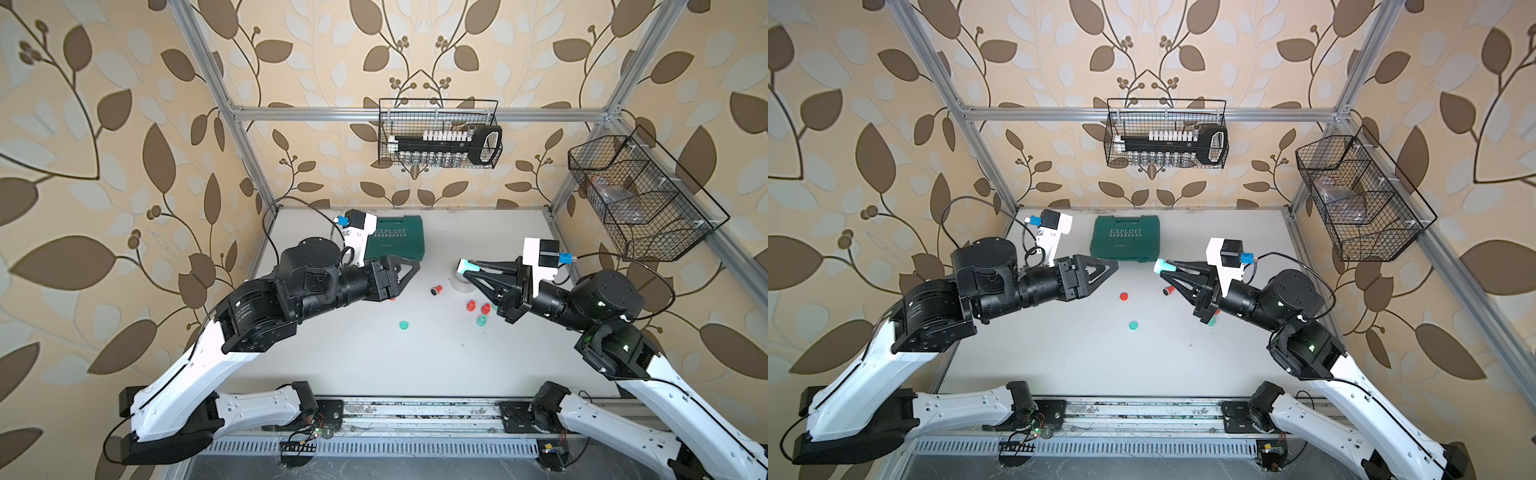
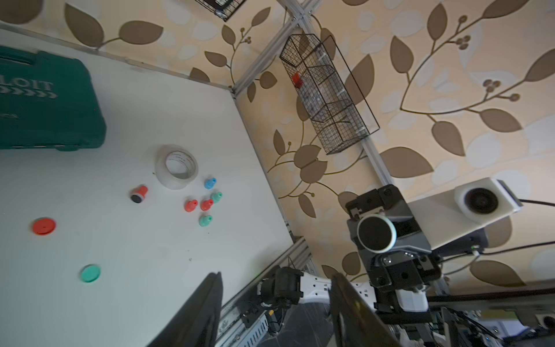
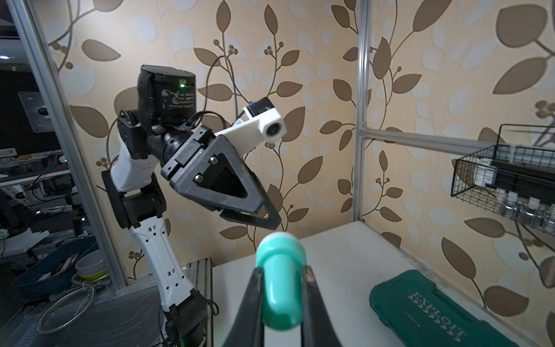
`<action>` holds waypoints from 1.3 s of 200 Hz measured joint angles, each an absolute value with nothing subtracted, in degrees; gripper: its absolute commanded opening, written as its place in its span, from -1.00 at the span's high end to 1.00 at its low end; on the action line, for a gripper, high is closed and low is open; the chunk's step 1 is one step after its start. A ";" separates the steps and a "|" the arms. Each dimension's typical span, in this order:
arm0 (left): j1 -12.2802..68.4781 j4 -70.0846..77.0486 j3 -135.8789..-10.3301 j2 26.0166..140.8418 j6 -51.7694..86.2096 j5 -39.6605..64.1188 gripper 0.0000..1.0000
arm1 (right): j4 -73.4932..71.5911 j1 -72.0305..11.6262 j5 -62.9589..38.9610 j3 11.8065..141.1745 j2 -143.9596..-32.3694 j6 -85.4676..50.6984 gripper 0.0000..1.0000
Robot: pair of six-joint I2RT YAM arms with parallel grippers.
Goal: Close the stamp cap
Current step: Pick up the stamp from the center of the board, then move the cover to the center of the board.
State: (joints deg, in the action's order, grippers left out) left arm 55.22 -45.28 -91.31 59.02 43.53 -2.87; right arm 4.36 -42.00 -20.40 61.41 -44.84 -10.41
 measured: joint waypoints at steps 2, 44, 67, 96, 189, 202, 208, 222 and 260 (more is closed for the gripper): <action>55.05 -45.74 -91.31 58.92 43.29 -3.46 -0.20 | 4.91 -42.00 -19.94 61.67 -45.06 -10.66 1.00; 51.16 -52.58 -86.89 59.02 40.38 -9.76 -0.17 | 16.67 -42.00 -11.66 67.59 -50.74 -15.77 1.00; 45.71 -53.34 -79.57 59.94 39.53 -7.77 -0.14 | 23.14 -42.00 -9.72 70.57 -55.18 -18.02 1.00; 40.38 -53.54 -71.35 63.75 38.57 -3.22 -0.04 | 29.93 -41.85 -7.35 72.47 -60.60 -20.21 1.00; 41.47 -46.50 -61.95 83.40 35.42 3.57 0.68 | 41.06 -34.61 -4.93 70.94 -65.21 -22.92 1.00; 42.46 -45.10 -61.95 86.37 35.00 3.60 0.78 | 41.34 -33.93 -4.95 70.39 -64.64 -22.92 1.00; 42.89 -44.58 -62.00 87.64 34.92 3.51 0.81 | 41.41 -33.69 -4.97 70.22 -64.49 -22.90 1.00; 43.75 -44.07 -62.61 91.02 34.57 3.46 0.87 | 41.80 -33.21 -5.04 70.02 -64.23 -22.79 1.00; 45.10 -42.76 -66.19 98.61 34.44 3.40 0.96 | 42.89 -32.05 -5.10 69.76 -63.02 -21.96 1.00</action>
State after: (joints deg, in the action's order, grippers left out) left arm 45.10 -42.76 -66.19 98.61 34.44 3.40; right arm 42.89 -32.05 -5.10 69.76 -63.02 -21.96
